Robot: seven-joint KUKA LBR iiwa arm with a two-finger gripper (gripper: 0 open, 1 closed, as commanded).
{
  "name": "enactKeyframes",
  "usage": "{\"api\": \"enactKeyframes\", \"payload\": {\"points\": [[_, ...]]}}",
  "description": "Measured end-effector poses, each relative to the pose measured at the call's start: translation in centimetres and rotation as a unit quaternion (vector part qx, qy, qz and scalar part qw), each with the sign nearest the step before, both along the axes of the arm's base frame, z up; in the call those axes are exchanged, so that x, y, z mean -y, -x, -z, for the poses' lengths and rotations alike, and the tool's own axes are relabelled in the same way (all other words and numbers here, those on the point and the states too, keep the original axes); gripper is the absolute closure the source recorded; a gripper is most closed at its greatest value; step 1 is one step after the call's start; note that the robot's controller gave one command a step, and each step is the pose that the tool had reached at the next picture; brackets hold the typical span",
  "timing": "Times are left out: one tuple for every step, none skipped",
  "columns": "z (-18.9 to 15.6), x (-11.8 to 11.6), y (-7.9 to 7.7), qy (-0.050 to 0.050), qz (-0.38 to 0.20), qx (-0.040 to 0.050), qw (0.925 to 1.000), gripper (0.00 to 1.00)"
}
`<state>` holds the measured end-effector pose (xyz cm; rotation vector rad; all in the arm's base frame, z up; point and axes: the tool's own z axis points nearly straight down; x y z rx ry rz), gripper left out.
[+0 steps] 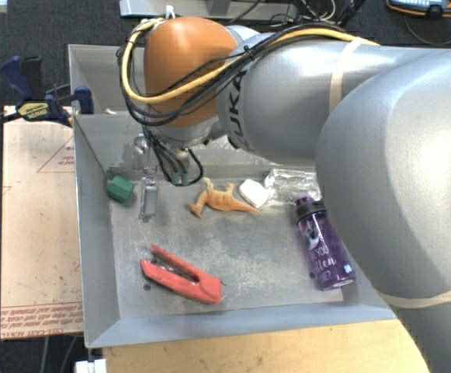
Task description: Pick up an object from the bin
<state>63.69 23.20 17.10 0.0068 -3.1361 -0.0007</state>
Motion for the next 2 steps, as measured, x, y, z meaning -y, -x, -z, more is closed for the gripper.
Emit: {"api": "enactKeyframes", "payload": {"points": [[-0.6, 0.1, -0.2, -0.001, 0.002, 0.0035, 1.0000, 0.00], [3.9, 3.3, 2.5, -0.001, -0.040, 0.0043, 0.9992, 0.00]]}}
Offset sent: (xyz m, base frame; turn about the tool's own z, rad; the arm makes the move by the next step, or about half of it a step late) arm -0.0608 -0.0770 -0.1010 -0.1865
